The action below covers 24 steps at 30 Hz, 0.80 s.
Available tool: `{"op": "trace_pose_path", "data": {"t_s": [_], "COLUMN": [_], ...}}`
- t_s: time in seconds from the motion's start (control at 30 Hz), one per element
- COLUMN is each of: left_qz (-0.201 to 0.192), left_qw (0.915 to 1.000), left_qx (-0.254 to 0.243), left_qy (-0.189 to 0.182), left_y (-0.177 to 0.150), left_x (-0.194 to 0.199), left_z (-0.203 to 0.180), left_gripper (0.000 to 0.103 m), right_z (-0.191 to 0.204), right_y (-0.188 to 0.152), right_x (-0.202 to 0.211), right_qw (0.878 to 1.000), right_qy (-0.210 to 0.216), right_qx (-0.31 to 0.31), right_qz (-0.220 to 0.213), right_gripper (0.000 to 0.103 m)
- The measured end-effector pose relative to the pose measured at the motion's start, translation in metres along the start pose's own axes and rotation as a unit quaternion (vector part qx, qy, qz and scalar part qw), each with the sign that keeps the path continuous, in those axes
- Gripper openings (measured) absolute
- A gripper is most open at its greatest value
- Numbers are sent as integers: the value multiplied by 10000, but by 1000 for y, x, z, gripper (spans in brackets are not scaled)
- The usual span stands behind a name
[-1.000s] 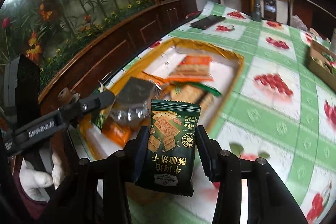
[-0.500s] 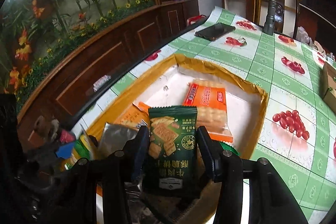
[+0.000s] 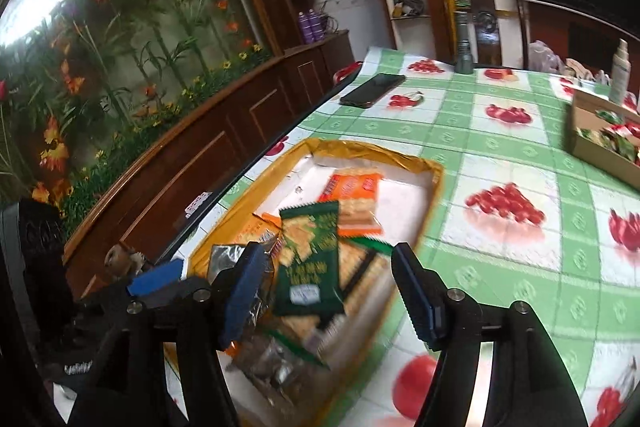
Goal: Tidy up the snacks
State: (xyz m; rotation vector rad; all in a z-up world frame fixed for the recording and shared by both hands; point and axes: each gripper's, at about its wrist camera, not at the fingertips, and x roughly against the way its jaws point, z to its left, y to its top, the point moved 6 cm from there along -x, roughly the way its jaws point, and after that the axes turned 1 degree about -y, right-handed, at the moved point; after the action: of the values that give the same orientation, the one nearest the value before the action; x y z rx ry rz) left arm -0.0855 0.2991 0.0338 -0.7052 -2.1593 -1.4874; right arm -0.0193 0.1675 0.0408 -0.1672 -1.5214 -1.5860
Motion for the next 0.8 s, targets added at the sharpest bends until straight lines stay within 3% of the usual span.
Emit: {"op": "trace_pose_path", "data": {"t_s": [0.2, 0.43, 0.8], "left_qz": [49, 243, 361], "left_qw": [9980, 9960, 9922], "left_qx": [-349, -548, -880], "left_qy": [533, 663, 805], "left_y": [-7, -18, -26], "left_x": [0, -4, -4], "left_z": [-12, -30, -58], "left_gripper": [76, 76, 76], "right_z": [-15, -23, -35], "right_y": [-30, -54, -66], "right_x": [17, 27, 45], "right_qw": [9997, 9993, 9990], "right_qy": [-90, -62, -73], "right_qx": [-244, -331, -430], "right_qz": [12, 151, 91], "right_gripper": [69, 70, 74]}}
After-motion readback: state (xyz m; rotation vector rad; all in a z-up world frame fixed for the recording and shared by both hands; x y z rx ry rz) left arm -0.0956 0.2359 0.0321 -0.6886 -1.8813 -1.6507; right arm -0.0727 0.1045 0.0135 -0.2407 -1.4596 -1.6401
